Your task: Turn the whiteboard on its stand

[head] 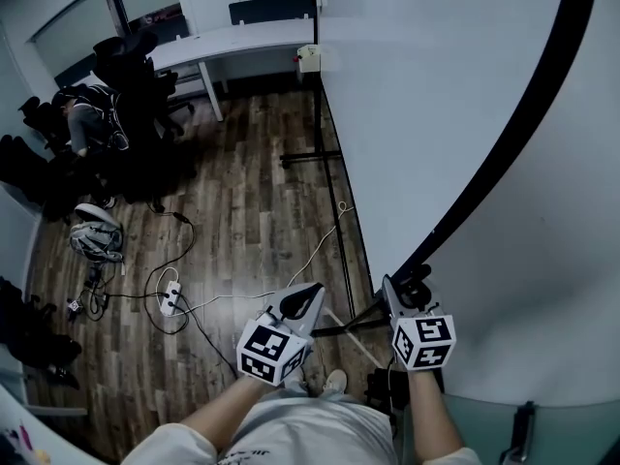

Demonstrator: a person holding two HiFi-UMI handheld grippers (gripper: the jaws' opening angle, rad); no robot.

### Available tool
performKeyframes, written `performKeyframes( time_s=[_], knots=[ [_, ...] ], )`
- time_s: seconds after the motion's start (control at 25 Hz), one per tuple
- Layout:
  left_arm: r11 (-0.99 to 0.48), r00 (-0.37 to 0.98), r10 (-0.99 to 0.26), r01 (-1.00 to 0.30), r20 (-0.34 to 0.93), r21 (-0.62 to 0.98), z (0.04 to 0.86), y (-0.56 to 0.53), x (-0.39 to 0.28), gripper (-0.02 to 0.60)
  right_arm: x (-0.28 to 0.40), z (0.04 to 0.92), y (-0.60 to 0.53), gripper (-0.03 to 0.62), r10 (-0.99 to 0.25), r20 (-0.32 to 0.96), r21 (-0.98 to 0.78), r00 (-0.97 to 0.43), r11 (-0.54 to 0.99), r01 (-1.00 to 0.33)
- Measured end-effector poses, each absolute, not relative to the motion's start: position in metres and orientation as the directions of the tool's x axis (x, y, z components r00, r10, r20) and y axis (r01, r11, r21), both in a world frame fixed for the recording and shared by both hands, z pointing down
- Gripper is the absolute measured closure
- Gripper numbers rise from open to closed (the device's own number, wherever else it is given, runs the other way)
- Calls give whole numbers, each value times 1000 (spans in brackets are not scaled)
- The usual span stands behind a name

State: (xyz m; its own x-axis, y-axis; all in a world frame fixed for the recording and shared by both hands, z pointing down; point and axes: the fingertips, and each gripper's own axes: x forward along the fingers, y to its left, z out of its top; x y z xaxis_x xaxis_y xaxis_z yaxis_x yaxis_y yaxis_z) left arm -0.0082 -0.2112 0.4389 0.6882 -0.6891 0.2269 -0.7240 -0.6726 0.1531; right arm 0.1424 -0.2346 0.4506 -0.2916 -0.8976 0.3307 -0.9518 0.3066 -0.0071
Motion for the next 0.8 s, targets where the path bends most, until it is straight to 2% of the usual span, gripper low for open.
performKeyframes(
  time_s=[0.8],
  knots=[
    [-701,718,-655,-694,237,165,442,-193,4,572,153,449,-196,407,-896,337,5,-291,311,-951]
  ],
)
